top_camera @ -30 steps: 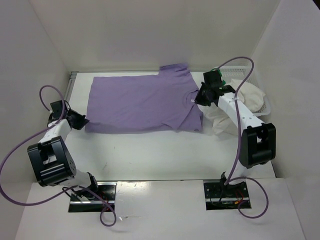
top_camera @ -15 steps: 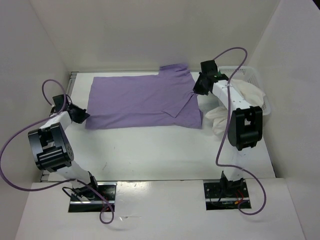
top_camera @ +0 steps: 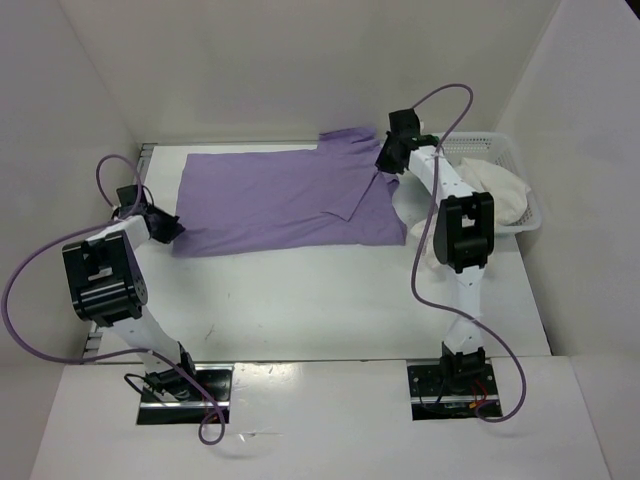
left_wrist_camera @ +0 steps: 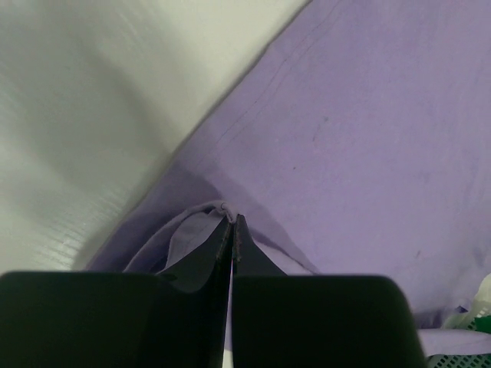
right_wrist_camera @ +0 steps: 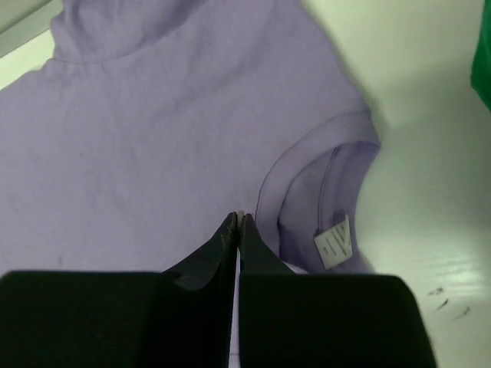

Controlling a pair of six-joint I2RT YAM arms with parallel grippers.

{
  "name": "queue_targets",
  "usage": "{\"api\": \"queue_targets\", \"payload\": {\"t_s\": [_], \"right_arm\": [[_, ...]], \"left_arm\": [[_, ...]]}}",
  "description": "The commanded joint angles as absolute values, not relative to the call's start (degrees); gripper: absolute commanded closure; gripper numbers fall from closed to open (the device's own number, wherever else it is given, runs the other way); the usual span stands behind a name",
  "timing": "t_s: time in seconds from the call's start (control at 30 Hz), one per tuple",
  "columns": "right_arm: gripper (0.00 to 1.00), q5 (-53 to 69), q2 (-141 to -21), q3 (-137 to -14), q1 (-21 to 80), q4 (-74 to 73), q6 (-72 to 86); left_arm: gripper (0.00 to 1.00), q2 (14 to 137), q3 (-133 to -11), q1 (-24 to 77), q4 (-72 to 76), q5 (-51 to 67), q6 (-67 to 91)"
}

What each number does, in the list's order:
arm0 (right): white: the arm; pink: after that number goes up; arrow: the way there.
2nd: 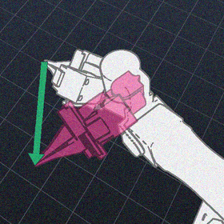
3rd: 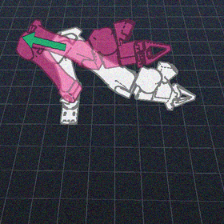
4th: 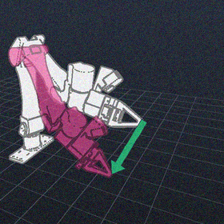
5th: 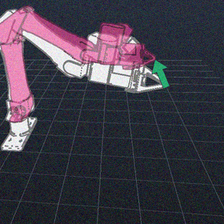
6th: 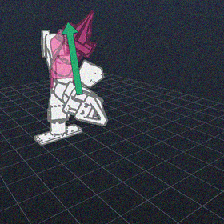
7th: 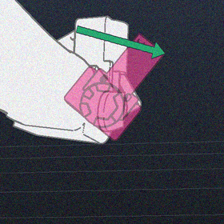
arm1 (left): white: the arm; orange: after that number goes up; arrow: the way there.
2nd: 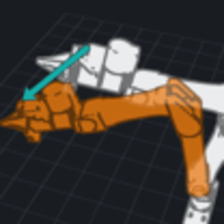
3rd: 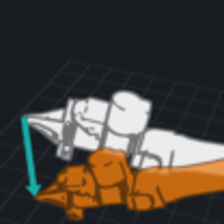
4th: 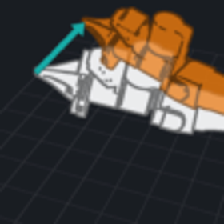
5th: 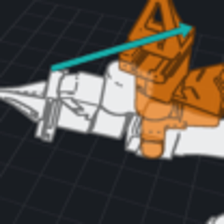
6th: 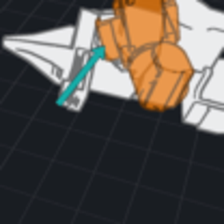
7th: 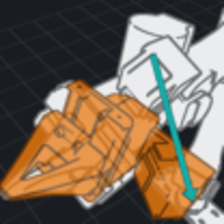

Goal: Fold and stack the t-shirts
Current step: Fold the flattened tshirt in 1/3 of the way

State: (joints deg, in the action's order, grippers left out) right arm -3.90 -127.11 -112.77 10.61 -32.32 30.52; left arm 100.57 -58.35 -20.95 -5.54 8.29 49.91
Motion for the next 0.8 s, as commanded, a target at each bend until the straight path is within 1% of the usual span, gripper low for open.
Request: {"api": "queue_targets", "payload": {"t_s": [0.0,0.07,0.13,0.17,0.2,0.23,0.27,0.3,0.33,0.37,0.4,0.43,0.47,0.53,0.57,0.6,0.67,0.7,0.73,0.77], "right_arm": [[1.0,-5.1,-130.5,-120.6,10.2,-32.6,29.8],[1.0,-5.1,-133.1,-123.6,10.2,-34.5,29.8],[1.0,-6.8,-133.7,-123.6,10.2,-34.5,29.8],[0.98,-6.9,-133.7,-123.0,10.2,-34.5,29.8],[0.93,-7.5,-133.7,-123.0,10.2,-34.5,29.8],[0.93,-7.5,-133.7,-123.0,10.2,-34.5,29.8],[0.93,-7.5,-133.7,-123.0,10.2,-34.5,29.8],[0.9,-7.5,-133.7,-123.0,10.2,-34.5,29.8],[0.87,-7.5,-133.0,-123.5,10.2,-34.5,29.8],[0.82,-7.5,-132.3,-124.1,10.2,-35.1,29.8],[0.74,-6.9,-131.8,-124.1,10.2,-35.1,29.8],[0.71,-6.9,-130.1,-124.1,10.2,-35.6,29.8],[0.69,-6.9,-128.9,-124.1,10.2,-35.6,29.8],[0.62,-5.8,-126.3,-122.3,10.2,-35.0,29.8],[0.6,-4.5,-122.7,-118.8,10.2,-34.4,29.8],[0.58,-4.5,-120.9,-116.5,10.2,-33.7,29.8],[0.58,-3.7,-116.7,-108.7,10.2,-31.7,29.8],[0.64,-2.7,-112.0,-105.4,10.2,-30.6,31.0],[0.72,-1.8,-109.6,-98.7,10.8,-28.4,31.0],[0.89,-1.1,-107.2,-95.3,11.3,-27.4,32.0]], "left_arm": [[1.0,101.5,-60.6,-20.7,-2.7,6.2,51.0],[0.99,101.5,-60.6,-20.7,-2.0,6.2,51.0],[0.97,101.0,-60.1,-20.7,-0.3,6.2,51.5],[0.97,100.1,-59.3,-20.7,0.3,5.5,52.2],[0.93,99.6,-59.3,-20.7,1.0,5.5,52.2],[0.91,99.6,-58.7,-20.7,1.6,5.0,52.2],[0.87,99.6,-58.7,-20.7,1.6,5.0,52.2],[0.82,99.6,-58.7,-20.7,1.6,4.5,52.2],[0.68,100.1,-59.2,-20.7,1.0,4.5,52.2],[0.61,100.1,-59.2,-20.7,1.0,4.5,52.2],[0.55,100.1,-59.2,-20.7,1.0,4.5,52.2],[0.51,99.2,-58.6,-20.7,1.0,3.5,52.2],[0.45,98.5,-58.6,-20.7,1.0,2.9,52.2],[0.39,95.5,-57.9,-20.7,1.0,2.4,51.6],[0.37,94.5,-57.9,-21.3,1.0,1.9,50.6],[0.37,92.5,-57.3,-21.3,-0.2,1.8,49.7],[0.36,90.6,-55.6,-21.3,-1.2,3.9,49.1],[0.36,88.9,-54.8,-21.3,-2.4,4.5,49.1],[0.36,88.2,-53.7,-21.3,-3.2,5.8,49.1],[0.4,87.4,-52.7,-21.8,-4.0,6.6,49.1]]}}
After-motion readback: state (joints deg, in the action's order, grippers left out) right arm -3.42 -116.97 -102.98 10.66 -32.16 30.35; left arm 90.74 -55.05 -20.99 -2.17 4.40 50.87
